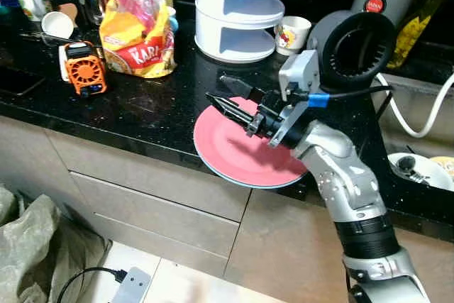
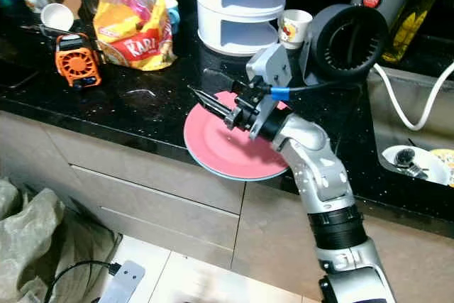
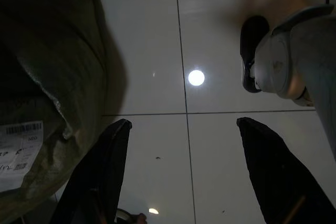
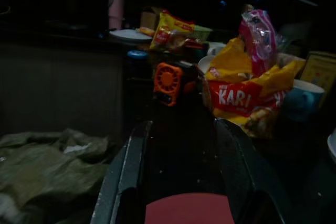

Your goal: Kitchen organization

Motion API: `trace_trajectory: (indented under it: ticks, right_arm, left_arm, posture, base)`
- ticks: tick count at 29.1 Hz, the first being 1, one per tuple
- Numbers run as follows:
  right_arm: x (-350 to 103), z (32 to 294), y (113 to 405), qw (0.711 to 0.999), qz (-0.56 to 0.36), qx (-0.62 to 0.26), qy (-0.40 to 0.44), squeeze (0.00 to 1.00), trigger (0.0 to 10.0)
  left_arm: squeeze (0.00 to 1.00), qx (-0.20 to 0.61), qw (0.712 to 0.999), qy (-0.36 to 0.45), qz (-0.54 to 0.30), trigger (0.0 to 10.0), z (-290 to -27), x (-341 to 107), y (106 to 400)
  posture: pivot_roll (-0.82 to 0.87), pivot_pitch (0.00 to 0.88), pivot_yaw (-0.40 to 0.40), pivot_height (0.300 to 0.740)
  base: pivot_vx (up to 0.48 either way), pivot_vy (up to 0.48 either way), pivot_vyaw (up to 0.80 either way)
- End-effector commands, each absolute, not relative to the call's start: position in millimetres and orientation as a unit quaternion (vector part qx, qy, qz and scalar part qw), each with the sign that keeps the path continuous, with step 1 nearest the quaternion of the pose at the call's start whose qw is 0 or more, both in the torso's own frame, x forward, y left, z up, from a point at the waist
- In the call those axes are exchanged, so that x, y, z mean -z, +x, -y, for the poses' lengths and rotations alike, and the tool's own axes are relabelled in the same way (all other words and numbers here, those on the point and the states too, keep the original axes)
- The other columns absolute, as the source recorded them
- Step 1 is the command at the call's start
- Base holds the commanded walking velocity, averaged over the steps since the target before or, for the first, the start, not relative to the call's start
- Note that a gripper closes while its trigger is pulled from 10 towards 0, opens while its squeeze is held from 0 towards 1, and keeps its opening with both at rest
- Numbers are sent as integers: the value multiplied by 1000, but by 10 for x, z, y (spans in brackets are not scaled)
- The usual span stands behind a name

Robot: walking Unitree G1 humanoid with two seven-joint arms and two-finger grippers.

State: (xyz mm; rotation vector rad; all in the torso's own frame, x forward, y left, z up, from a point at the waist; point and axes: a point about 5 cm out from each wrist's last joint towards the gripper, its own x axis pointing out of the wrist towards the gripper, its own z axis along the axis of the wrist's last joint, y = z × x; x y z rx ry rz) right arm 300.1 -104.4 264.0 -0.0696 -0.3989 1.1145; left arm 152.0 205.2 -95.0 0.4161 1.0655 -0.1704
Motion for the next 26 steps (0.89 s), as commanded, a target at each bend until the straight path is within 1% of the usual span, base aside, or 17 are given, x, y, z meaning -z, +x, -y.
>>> trace_trajectory:
  ticks: [1,3,4,5,6,7,8,10,15,21,26]
  right_arm:
    - [-2652,1063,2905,806,186,-561,-33,0,10000]
    - [-2594,1101,2813,784,164,-596,-58,0,10000]
    - [-2594,1101,2813,784,164,-596,-58,0,10000]
    - [-2545,1114,2770,774,147,-611,-76,0,10000]
    - [-2545,1114,2770,774,147,-611,-76,0,10000]
    - [-2501,1121,2730,765,131,-624,-87,0,10000]
    - [-2399,1120,2640,745,91,-650,-118,0,10000]
    - [-2337,1120,2601,737,65,-658,-142,0,10000]
    - [-2278,1153,2591,741,34,-646,-178,0,10000]
    - [-2285,1211,2600,751,26,-630,-199,0,10000]
    - [-2264,1329,2653,764,-4,-590,-260,0,10000]
  left_arm:
    - [0,85,833,193,-512,10000,-2025,976,1465]
    - [0,85,833,193,-512,10000,-2025,977,1462]
    - [0,85,833,193,-512,10000,-2025,977,1462]
    - [0,85,833,193,-512,10000,-2026,978,1460]
    - [0,85,833,193,-512,10000,-2026,978,1460]
    - [0,85,832,193,-512,10000,-2026,978,1459]
    - [0,86,832,193,-514,10000,-2028,981,1450]
    - [0,87,831,193,-514,10000,-2028,983,1443]
    - [0,89,830,194,-516,10000,-2029,987,1432]
    - [0,90,829,194,-516,10000,-2029,988,1430]
    - [0,93,829,196,-515,10000,-2021,985,1442]
  posture:
    - [104,65,-56,740]
    - [104,66,-57,740]
    - [104,66,-57,740]
    - [104,67,-57,740]
    - [104,67,-57,740]
    - [104,67,-57,740]
    - [102,69,-56,740]
    - [99,69,-54,740]
    - [93,73,-52,740]
    - [87,74,-49,740]
    - [84,74,-49,740]
  base:
    - [0,0,0]
    - [0,0,0]
    - [0,0,0]
    - [0,0,0]
    - [0,0,0]
    - [0,0,0]
    - [0,0,0]
    - [0,0,0]
    - [0,0,0]
    - [0,0,0]
    - [0,0,0]
